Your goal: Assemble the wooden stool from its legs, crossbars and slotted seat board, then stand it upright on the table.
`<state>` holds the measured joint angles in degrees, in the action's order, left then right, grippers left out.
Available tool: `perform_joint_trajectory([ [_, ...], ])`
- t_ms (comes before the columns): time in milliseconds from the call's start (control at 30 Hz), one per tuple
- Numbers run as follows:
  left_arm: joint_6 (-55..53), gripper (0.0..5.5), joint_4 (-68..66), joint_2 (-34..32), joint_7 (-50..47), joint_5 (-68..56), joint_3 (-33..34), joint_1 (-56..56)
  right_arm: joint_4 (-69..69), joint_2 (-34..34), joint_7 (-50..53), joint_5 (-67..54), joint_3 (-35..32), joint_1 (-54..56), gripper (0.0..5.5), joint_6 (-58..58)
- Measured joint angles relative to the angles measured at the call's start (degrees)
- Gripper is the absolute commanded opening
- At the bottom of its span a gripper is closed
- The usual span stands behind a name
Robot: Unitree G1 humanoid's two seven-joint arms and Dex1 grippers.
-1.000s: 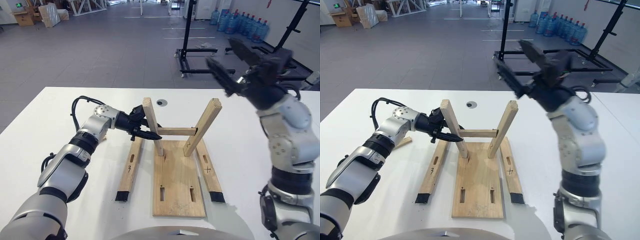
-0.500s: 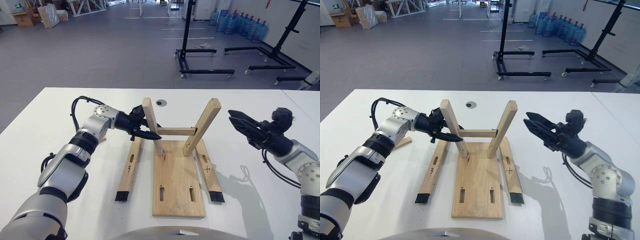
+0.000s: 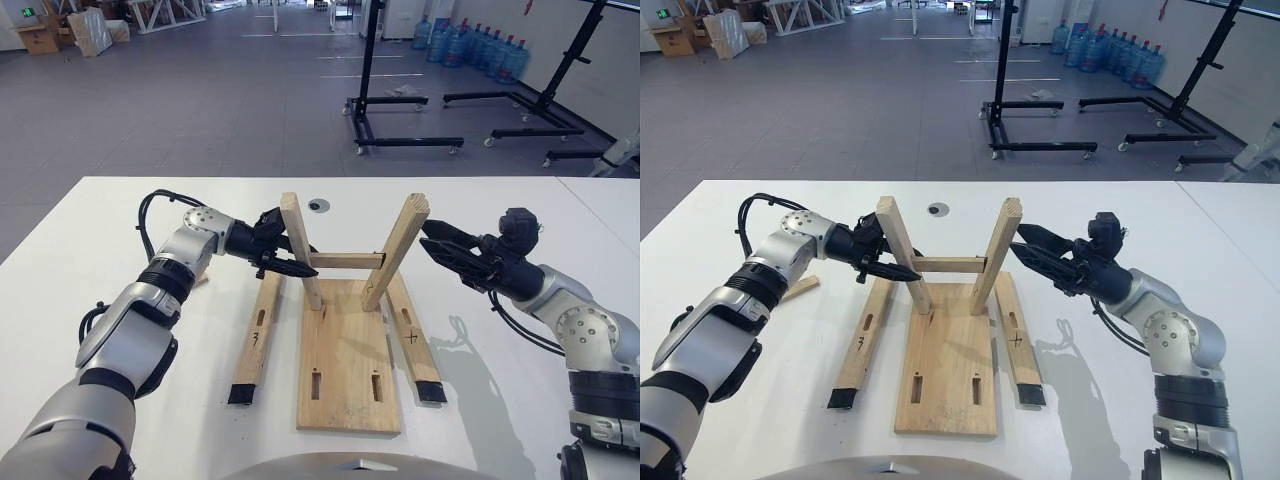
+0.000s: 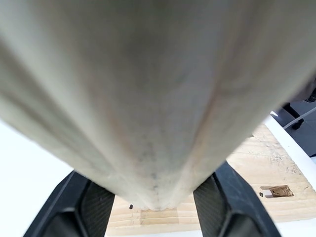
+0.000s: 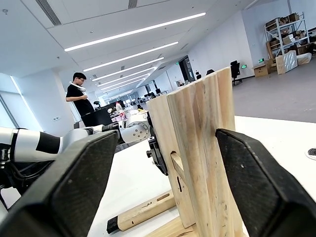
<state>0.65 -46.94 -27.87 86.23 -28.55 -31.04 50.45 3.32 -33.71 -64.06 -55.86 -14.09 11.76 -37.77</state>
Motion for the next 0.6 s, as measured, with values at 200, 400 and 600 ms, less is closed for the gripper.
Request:
perform_joint_trajectory([
  [200, 0.36, 2.09, -0.81, -1.73, 1.67, 0.0, 0.0, 0.33, 0.03, 0.0, -0.11, 2.54, 3.21, 1.76, 3.62, 1.68],
  [400, 1.04, 2.09, -0.54, -1.87, 1.66, -0.01, 0.36, -0.29, 0.05, -0.3, -0.3, 4.24, 4.17, 2.03, 3.62, 3.62],
  [600, 1.5, 2.51, 3.27, -1.05, 0.68, 0.48, 0.76, -2.63, 1.57, -3.21, -0.77, 5.45, 2.44, 0.2, 3.66, 4.24],
])
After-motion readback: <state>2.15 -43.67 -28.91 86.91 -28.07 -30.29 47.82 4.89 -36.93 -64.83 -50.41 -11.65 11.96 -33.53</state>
